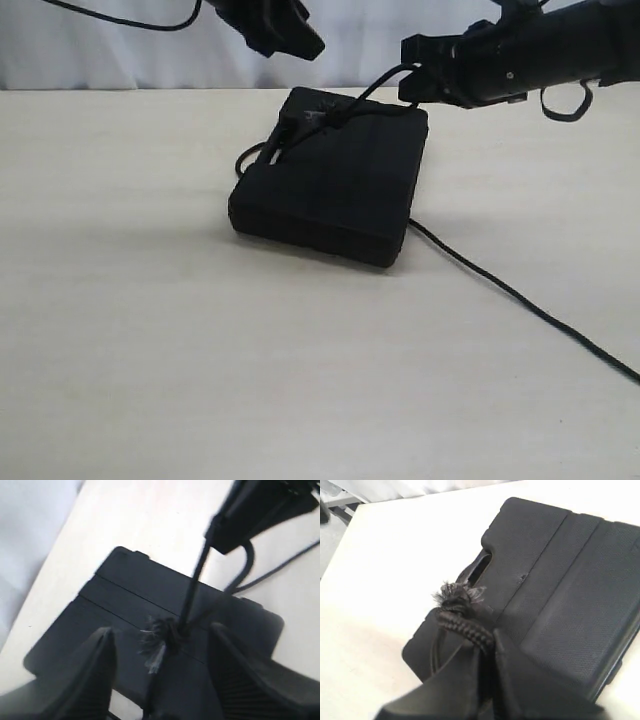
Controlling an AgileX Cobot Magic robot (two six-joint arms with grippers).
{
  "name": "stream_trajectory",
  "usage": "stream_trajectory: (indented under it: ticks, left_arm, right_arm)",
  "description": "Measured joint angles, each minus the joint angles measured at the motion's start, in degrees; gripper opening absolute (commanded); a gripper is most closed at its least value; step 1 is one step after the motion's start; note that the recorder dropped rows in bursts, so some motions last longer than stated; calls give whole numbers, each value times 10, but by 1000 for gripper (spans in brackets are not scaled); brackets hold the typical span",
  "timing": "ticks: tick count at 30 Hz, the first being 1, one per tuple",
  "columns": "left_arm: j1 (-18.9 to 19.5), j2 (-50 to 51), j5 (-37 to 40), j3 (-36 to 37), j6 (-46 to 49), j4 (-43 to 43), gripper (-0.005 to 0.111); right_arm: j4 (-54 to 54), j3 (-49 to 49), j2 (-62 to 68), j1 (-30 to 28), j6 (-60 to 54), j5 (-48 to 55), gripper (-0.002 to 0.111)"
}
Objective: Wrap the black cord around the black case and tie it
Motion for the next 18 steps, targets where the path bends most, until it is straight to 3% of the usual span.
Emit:
stream_trajectory:
  ticks: [6,10,18]
  left_arm:
    - [-14,9,48,39,129,20,52]
    - [-29,18,-4,77,234,26,52]
    - [-35,51,-98,88,286,12,52]
  right_arm:
    - [6,0,-12,0,1,14,4]
    - [6,0,-12,0,1,18,4]
    - [6,0,-12,0,1,19,4]
